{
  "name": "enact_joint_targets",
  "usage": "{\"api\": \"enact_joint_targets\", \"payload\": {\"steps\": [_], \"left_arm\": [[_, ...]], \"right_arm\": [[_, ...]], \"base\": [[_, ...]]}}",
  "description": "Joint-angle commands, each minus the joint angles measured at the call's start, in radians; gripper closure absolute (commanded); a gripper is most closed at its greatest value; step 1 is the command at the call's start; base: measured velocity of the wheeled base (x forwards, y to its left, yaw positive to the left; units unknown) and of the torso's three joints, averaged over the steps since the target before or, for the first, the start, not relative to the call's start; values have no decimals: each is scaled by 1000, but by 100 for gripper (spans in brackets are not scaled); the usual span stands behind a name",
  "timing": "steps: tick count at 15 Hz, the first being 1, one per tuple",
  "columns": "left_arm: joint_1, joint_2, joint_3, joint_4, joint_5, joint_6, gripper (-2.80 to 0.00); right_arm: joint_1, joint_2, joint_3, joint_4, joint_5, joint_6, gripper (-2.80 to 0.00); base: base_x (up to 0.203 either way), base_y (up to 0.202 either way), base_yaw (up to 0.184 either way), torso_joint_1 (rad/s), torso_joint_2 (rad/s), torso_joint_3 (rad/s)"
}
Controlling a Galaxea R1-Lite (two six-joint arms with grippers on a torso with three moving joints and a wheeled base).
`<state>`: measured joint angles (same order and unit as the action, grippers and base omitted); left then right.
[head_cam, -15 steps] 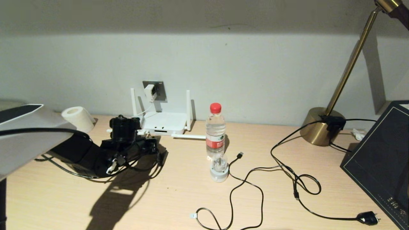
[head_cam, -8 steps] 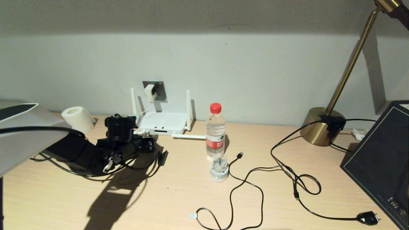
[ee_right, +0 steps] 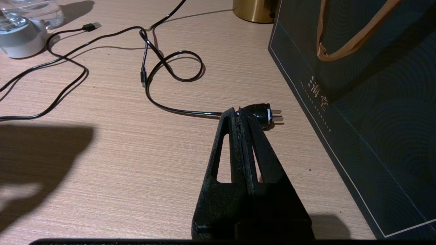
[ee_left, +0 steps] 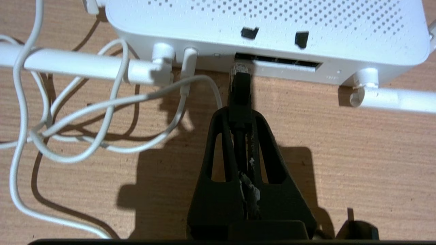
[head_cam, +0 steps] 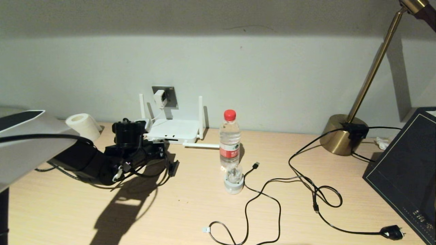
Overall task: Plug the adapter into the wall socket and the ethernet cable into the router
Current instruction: Align cable and router interface
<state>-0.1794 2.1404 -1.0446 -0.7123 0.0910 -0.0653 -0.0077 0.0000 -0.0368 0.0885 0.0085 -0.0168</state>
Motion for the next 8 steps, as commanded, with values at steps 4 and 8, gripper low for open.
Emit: {"api": "enact_joint_targets", "payload": {"steps": [4,8], "left_arm": [[-1,17,-22,-4,3,31,0],[3,6,-17,-4,3,32,0]], "right_arm": [[0,0,0,0,1,0,0],[0,1,0,0,1,0,0]], "base": [[0,0,0,0,0,0],[0,0,0,0,0,0]]}}
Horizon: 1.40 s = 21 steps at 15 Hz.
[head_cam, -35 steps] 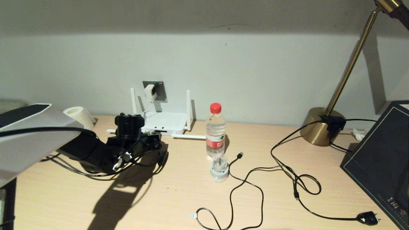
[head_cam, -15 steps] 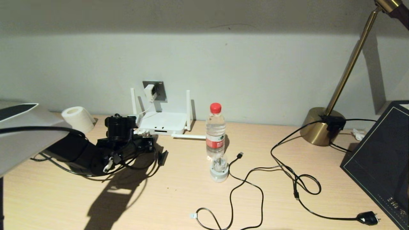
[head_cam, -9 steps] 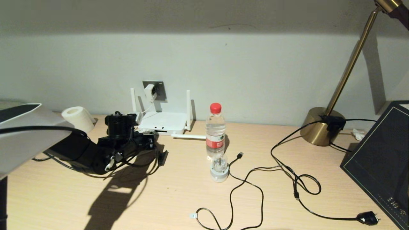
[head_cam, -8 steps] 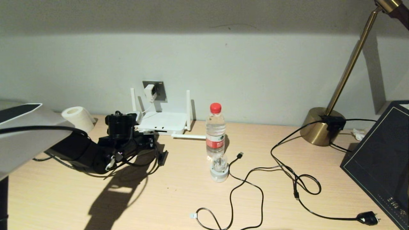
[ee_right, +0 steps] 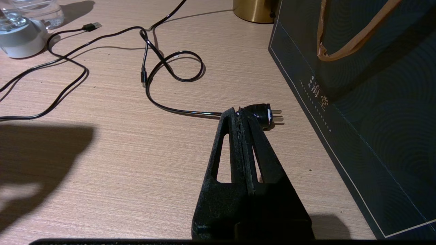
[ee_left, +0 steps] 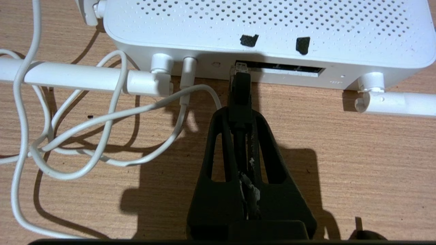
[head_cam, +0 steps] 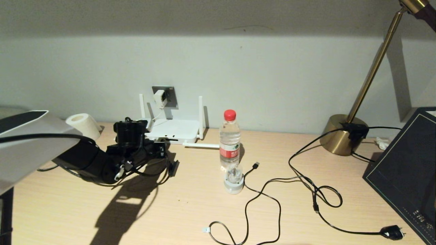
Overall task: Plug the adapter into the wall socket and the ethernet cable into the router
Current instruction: Align cable and router interface
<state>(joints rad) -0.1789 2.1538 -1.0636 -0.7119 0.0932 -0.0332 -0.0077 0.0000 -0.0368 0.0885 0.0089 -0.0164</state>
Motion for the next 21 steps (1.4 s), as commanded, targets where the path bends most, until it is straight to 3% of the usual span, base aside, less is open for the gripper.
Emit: {"api": "enact_joint_targets", "payload": {"steps": [1,21], "left_arm": [[3,-8,4,-4,0,-1,0],[1,6,-9,-6,-10,-3,0]], "right_arm": [[0,0,0,0,0,0,0],[-1,1,0,0,0,0,0]], "base": [[0,0,0,0,0,0],[0,0,0,0,0,0]]}}
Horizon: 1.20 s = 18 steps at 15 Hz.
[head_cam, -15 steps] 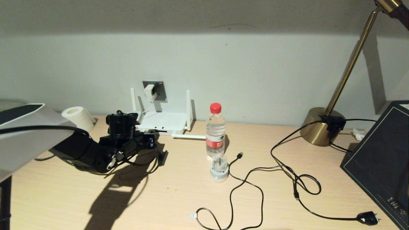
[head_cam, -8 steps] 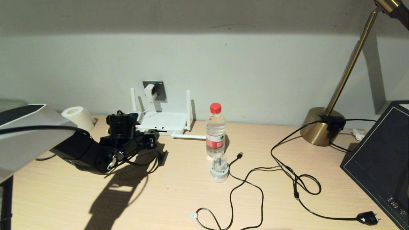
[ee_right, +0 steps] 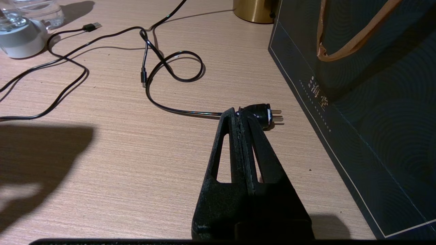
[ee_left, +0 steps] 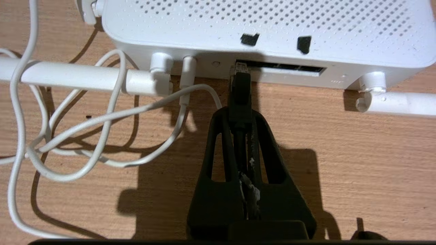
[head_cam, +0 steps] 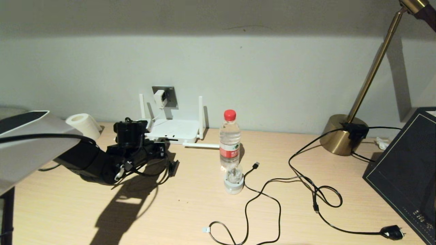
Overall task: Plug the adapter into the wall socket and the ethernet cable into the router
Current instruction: Align cable and router interface
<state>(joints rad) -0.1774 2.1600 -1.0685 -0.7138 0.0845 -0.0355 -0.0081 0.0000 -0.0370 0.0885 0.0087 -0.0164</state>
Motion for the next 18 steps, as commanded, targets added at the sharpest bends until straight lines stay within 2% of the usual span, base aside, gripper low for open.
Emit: {"api": "enact_joint_targets", "payload": {"steps": [1,18], "left_arm": [[0,0,-5,-4,-2,0,0],[-5,21,-16,-4,-2,-1,0]], "right_arm": [[0,0,0,0,0,0,0],[0,1,0,0,0,0,0]], "base": [[0,0,0,0,0,0],[0,0,0,0,0,0]]}}
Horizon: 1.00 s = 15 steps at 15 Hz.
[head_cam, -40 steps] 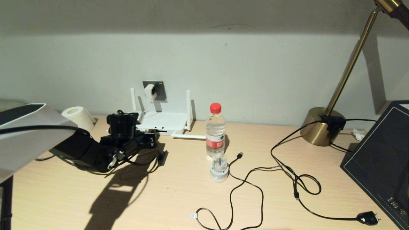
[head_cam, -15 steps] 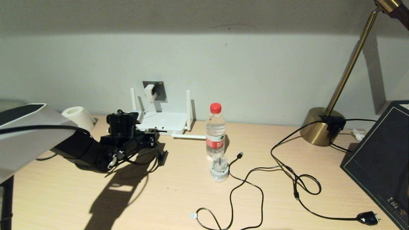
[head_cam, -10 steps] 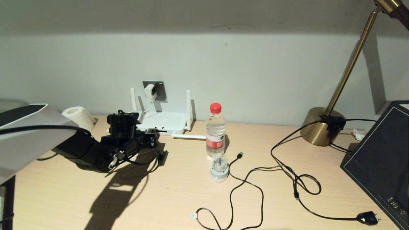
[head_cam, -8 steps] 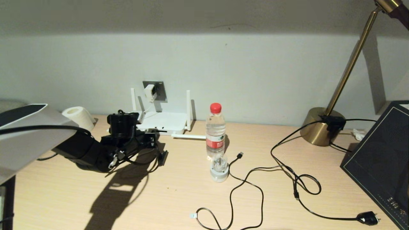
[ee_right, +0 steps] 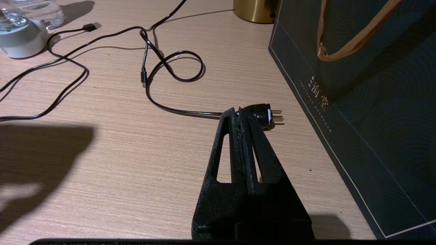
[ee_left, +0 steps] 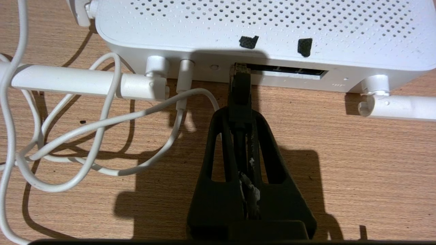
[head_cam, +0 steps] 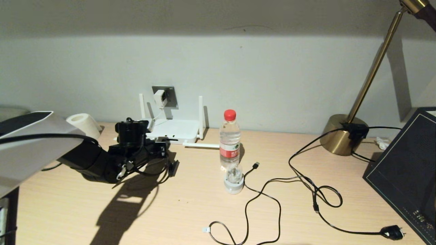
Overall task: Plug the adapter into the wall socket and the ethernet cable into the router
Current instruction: Align cable and router interface
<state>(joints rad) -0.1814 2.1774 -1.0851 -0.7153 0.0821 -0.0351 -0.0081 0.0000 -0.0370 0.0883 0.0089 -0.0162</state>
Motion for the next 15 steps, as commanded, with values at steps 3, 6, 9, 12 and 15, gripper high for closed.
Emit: {"api": "enact_joint_targets", "payload": {"steps": [3,6,9,12,15], "left_arm": [[-3,2,-1,-3,1,-2,0],[-7,2,-5,-3,1,-2,0],[-12,4,-9,-3,1,-2,0],[-13,4,-10,-3,1,-2,0],[-15,2,-10,-3,1,-2,0]], "right_arm": [[0,1,0,1,0,-1,0],[0,0,0,0,0,-1,0],[0,1,0,1,0,-1,0],[0,0,0,1,0,-1,0],[0,0,0,1,0,-1,0]], "base": [[0,0,0,0,0,0],[0,0,0,0,0,0],[0,0,0,0,0,0],[0,0,0,0,0,0],[0,0,0,0,0,0]]}}
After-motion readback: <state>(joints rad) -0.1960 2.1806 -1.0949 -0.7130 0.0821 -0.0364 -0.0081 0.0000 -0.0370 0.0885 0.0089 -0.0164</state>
